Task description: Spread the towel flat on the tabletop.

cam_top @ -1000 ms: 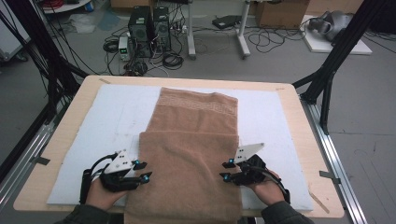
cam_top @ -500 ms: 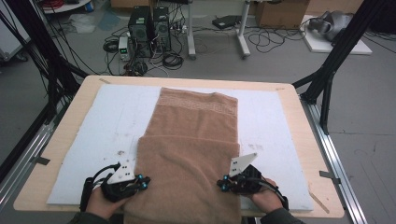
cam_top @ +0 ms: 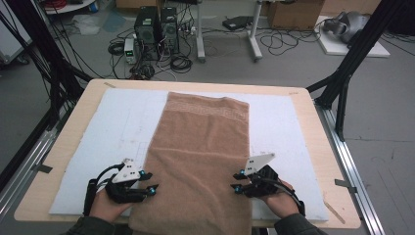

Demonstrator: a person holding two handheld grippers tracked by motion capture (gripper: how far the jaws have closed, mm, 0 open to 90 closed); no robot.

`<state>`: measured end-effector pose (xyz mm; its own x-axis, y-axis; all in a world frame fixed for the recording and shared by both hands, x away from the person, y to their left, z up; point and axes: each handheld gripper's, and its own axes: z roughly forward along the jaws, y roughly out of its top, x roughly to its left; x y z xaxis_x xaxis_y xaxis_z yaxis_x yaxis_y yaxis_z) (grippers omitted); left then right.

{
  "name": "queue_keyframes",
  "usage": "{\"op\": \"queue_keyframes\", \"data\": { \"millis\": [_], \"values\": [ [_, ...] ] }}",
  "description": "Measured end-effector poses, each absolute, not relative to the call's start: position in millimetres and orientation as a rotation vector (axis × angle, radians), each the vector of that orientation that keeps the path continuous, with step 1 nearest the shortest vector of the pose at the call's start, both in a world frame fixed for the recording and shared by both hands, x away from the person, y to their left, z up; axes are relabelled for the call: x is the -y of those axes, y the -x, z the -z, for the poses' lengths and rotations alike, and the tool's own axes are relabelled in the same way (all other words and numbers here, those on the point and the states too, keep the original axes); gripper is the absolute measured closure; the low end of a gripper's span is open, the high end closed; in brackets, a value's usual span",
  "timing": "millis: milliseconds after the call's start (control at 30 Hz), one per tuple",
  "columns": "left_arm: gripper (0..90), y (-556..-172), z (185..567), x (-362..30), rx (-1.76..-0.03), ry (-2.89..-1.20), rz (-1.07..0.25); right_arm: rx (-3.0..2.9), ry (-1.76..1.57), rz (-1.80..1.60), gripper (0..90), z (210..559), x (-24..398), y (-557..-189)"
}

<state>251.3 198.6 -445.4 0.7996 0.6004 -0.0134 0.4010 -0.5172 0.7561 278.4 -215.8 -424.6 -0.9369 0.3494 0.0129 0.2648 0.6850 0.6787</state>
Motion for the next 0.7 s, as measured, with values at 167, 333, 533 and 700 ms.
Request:
{"op": "queue_keyframes", "data": {
  "millis": [167, 333, 533, 700],
  "values": [
    [83.3, -240, 449, -200, -0.723, -2.138, -0.365, -2.796, -0.527, -1.112, 79.5, 438, 213, -284],
    [86.6, -232, 448, -203, -0.732, -2.136, -0.386, -2.811, -0.488, -1.103, 85.3, 437, 212, -280],
    [86.7, -210, 448, -210, -0.731, -2.129, -0.391, -2.842, -0.447, -1.115, 85.6, 434, 213, -269],
    [86.8, -187, 446, -209, -0.707, -2.14, -0.378, -2.863, -0.423, -1.129, 85.6, 433, 217, -258]
  ]
}}
